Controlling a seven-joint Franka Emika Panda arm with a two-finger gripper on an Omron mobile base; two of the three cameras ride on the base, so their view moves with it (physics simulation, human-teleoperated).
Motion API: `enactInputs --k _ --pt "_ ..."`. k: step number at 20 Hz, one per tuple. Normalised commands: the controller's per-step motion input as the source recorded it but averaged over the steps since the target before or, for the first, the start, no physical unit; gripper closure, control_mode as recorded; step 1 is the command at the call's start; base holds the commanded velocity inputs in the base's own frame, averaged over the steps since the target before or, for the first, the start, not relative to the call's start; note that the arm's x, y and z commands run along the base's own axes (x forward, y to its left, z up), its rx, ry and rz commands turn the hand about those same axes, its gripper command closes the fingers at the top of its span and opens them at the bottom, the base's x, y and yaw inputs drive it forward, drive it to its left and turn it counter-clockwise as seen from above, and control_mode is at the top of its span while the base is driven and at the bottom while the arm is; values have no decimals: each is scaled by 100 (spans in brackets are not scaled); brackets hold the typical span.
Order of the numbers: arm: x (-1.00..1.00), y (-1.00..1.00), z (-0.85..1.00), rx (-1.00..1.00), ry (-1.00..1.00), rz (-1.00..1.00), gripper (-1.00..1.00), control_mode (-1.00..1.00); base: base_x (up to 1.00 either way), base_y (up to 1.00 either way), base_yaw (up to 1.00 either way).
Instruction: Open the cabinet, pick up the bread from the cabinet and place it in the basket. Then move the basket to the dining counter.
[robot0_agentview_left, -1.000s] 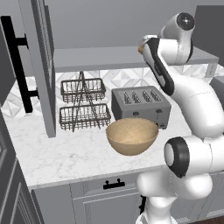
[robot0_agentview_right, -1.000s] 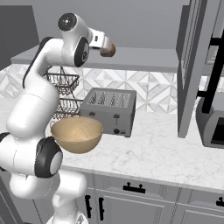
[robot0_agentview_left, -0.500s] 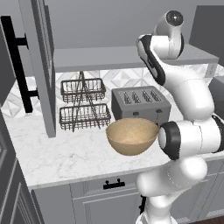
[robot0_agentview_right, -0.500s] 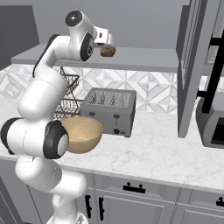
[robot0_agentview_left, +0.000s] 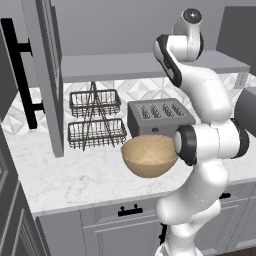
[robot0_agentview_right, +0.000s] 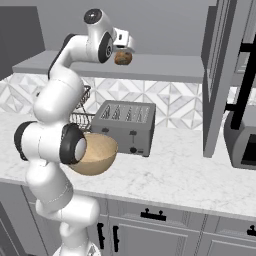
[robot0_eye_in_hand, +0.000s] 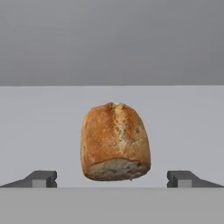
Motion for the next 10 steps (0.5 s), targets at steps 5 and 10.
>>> enactInputs --k 5,10 --pt "47 0 -18 0 0 0 -100 -100 0 0 0" --pt "32 -4 -28 0 0 0 -100 -100 0 0 0"
